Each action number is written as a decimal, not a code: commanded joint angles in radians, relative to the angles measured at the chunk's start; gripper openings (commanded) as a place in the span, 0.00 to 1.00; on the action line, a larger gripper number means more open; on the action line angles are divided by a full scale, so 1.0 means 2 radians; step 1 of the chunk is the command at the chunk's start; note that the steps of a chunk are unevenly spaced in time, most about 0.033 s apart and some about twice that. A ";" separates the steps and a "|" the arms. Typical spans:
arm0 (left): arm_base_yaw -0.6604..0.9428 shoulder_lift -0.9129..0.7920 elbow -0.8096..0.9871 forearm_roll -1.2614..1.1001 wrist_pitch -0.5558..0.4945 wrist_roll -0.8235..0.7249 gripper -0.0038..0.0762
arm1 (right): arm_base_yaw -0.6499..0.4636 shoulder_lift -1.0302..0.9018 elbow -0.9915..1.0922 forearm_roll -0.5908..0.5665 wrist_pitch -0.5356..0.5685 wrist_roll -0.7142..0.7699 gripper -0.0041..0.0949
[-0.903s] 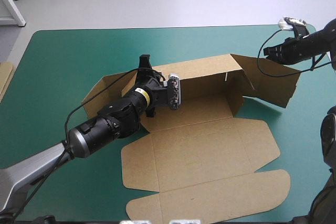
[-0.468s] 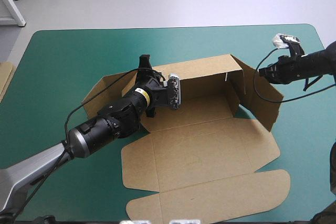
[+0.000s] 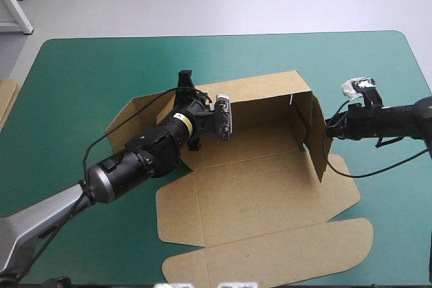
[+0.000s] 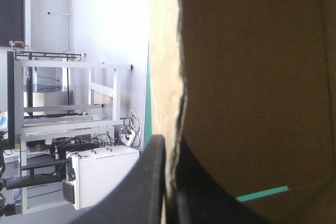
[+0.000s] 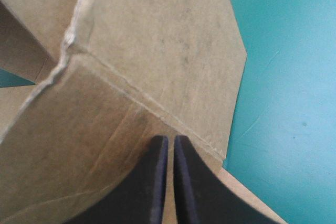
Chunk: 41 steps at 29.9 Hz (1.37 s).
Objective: Fold the box
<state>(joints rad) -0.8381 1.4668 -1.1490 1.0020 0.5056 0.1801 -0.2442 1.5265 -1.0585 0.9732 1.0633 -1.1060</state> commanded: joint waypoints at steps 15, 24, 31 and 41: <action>-0.002 0.000 -0.012 0.003 -0.008 -0.010 0.04 | 0.008 -0.021 0.020 0.035 0.005 -0.070 0.52; -0.002 0.000 -0.012 0.005 -0.008 -0.010 0.04 | -0.029 -0.038 0.007 0.018 0.035 -0.025 0.47; -0.002 0.000 -0.012 0.006 -0.008 -0.010 0.04 | -0.032 -0.106 0.010 -0.015 0.035 0.006 0.46; -0.002 0.000 -0.012 0.006 -0.016 -0.010 0.04 | -0.023 -0.124 0.034 -0.004 0.064 -0.009 0.52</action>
<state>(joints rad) -0.8381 1.4918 -1.1499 1.0292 0.5150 0.1789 -0.2973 1.3098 -0.9864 0.9129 1.1855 -1.1063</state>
